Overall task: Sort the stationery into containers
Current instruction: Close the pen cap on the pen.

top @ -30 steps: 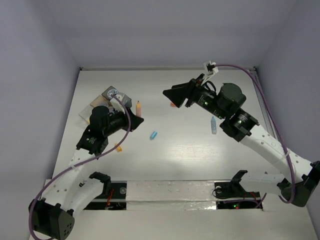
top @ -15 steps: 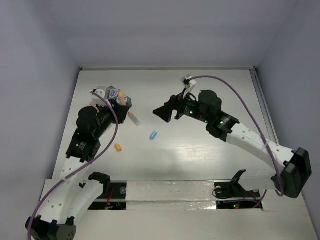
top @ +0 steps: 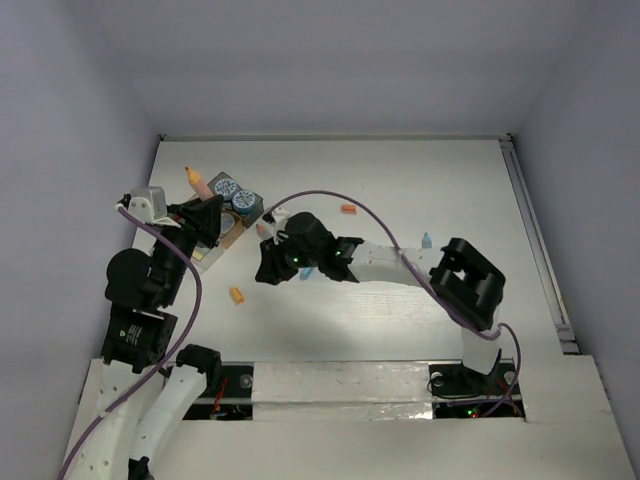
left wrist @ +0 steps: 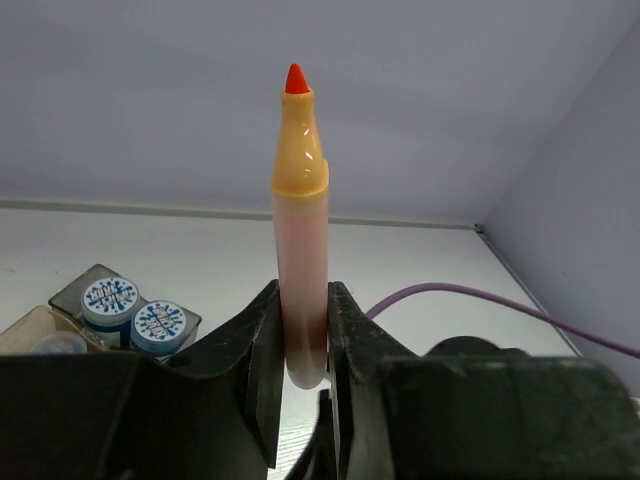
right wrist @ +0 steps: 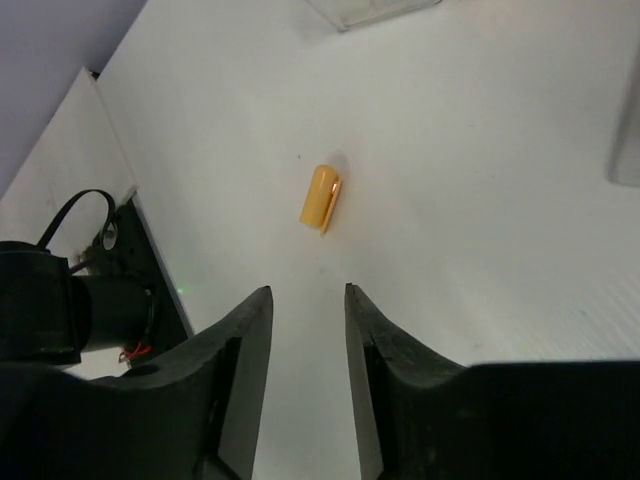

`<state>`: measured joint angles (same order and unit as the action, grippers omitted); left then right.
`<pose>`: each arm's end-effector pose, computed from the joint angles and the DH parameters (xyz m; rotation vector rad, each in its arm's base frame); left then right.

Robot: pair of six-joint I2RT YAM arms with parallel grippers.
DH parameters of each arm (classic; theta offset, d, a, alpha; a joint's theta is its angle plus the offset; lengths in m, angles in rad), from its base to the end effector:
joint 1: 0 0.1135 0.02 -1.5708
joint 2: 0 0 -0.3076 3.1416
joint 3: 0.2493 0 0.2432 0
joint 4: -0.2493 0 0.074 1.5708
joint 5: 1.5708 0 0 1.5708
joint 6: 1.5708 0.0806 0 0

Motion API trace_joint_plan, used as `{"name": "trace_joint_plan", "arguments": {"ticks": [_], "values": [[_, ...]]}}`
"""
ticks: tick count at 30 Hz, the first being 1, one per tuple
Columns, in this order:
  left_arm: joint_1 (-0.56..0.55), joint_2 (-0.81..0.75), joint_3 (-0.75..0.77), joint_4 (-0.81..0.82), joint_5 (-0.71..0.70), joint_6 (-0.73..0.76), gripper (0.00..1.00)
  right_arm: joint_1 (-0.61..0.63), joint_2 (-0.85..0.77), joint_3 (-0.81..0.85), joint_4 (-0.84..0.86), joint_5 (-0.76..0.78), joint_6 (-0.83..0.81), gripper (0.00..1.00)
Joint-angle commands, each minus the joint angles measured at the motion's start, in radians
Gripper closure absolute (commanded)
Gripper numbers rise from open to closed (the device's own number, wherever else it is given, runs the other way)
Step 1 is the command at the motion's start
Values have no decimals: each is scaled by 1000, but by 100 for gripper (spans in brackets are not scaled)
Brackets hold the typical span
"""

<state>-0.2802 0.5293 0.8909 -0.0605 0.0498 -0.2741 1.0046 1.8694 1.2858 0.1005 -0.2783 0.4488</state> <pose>0.0962 -0.0319 0.4541 0.0474 1.2857 -0.5085 0.2358 0.4122 0.2573 -0.7987 2.1067 1.1369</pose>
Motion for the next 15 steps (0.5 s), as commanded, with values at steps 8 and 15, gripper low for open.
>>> {"name": "trace_joint_plan", "arguments": {"ticks": [8,15], "values": [[1,-25,-78,105,77,9,100,29,324,355,-97,-42,-21,33],[-19,-18,-84,103,85,12,100,57,480,546,-231,-21,-48,34]]}}
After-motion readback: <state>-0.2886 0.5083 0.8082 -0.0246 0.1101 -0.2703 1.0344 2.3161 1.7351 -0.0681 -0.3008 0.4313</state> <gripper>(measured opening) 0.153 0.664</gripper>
